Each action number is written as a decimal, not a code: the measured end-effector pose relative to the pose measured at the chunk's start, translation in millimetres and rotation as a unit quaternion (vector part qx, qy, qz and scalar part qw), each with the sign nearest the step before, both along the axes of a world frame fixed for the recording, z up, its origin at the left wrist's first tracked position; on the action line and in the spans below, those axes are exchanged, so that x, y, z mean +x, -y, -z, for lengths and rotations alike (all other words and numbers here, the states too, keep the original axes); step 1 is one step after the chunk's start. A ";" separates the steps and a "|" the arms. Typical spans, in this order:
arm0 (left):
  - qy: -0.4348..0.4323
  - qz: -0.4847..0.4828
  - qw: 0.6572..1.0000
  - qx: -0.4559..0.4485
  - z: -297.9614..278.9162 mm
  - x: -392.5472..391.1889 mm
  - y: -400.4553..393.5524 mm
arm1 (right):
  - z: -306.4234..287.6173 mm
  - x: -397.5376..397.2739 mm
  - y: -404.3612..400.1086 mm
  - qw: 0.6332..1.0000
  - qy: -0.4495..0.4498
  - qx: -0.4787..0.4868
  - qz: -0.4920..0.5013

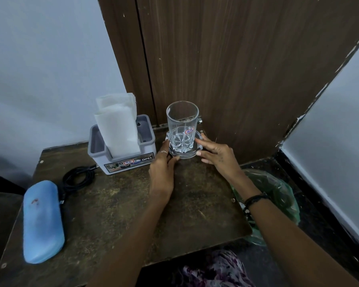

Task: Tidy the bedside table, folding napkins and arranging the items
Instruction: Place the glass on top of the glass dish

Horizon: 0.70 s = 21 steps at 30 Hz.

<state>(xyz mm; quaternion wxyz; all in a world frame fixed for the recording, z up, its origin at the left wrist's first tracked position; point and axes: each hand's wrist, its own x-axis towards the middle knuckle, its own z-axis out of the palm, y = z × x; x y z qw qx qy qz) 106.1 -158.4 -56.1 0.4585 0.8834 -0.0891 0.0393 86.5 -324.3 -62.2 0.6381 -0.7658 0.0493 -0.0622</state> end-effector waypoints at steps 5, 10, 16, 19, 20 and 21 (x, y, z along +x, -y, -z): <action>0.017 0.002 1.000 0.008 3.0 3.2 -1.0 | 5.3 4.9 -1.0 1.000 0.004 -0.018 0.007; 0.018 0.017 1.000 0.014 3.6 4.8 -0.4 | 8.1 5.6 -1.4 0.999 0.010 -0.031 0.009; -0.001 0.025 1.000 0.012 4.8 4.9 0.3 | 10.6 5.4 -2.4 0.998 0.024 -0.053 0.011; -0.004 0.022 1.000 0.006 4.3 5.0 0.5 | 11.4 6.0 -2.4 0.998 0.024 -0.056 0.013; -0.005 0.025 1.000 0.003 3.7 4.8 0.6 | 11.4 5.7 -2.6 0.998 0.027 -0.056 0.012; -0.006 0.030 1.000 -0.002 3.1 4.1 0.7 | 11.3 5.5 -2.9 0.998 0.030 -0.054 0.012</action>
